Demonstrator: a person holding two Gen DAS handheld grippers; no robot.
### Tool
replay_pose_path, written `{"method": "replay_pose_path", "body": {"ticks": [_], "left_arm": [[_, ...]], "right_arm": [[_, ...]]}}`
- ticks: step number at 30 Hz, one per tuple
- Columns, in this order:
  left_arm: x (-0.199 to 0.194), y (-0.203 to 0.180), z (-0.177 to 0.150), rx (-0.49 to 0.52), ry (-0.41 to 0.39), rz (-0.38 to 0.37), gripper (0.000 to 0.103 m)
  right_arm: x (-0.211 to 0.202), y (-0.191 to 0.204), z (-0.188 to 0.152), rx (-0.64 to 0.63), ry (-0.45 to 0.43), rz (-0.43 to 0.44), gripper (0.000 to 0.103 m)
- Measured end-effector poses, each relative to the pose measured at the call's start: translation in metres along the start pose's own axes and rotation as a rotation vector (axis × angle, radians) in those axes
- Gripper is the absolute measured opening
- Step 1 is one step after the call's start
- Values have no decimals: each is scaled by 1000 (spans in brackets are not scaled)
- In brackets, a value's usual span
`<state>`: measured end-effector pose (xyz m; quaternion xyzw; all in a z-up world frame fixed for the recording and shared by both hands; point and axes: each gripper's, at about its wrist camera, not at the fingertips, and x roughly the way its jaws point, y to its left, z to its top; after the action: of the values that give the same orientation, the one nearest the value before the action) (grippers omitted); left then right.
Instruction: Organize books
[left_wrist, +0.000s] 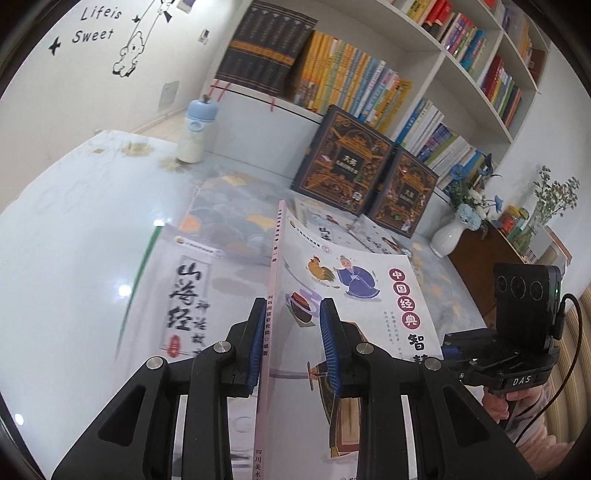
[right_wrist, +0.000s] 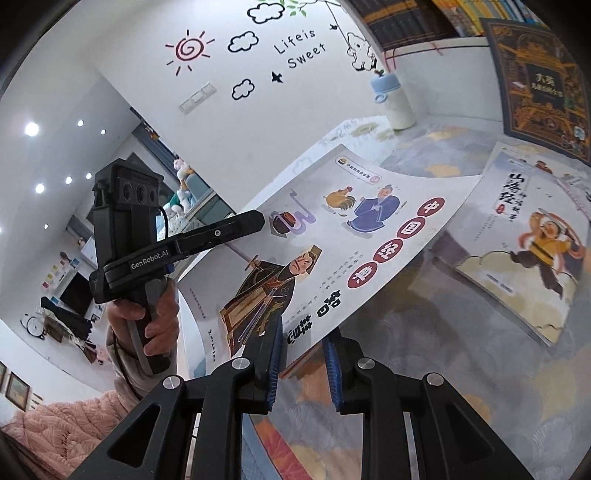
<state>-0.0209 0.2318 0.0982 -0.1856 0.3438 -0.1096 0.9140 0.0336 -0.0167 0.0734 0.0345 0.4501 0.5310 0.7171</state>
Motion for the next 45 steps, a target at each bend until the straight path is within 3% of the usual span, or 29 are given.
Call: {"method": "replay_pose_path", "body": {"ticks": [4, 21, 33, 37, 39, 40, 41, 43, 45], "left_arm": [[2, 16, -3, -15, 9, -4, 26], [2, 62, -7, -39, 5, 156, 26], [5, 77, -11, -49, 0, 232, 32], [2, 78, -11, -69, -8, 236, 32], [-2, 75, -9, -61, -21, 253, 33], [-3, 72, -8, -56, -25, 255, 35], [-5, 68, -7, -50, -28, 254, 35], [-6, 60, -5, -40, -24, 255, 35], [-6, 51, -3, -30, -27, 260, 35]], "right_arm": [[14, -5, 5, 13, 14, -3, 22], [75, -1, 32, 1, 90, -6, 22], [83, 5, 30, -13, 108, -42, 28], [84, 8, 31, -9, 120, -34, 42], [84, 12, 31, -17, 128, -42, 62], [81, 15, 31, -22, 128, -59, 85], [80, 17, 31, -27, 126, -80, 97], [72, 21, 31, -48, 112, -123, 97], [63, 20, 31, -42, 98, -108, 97]]}}
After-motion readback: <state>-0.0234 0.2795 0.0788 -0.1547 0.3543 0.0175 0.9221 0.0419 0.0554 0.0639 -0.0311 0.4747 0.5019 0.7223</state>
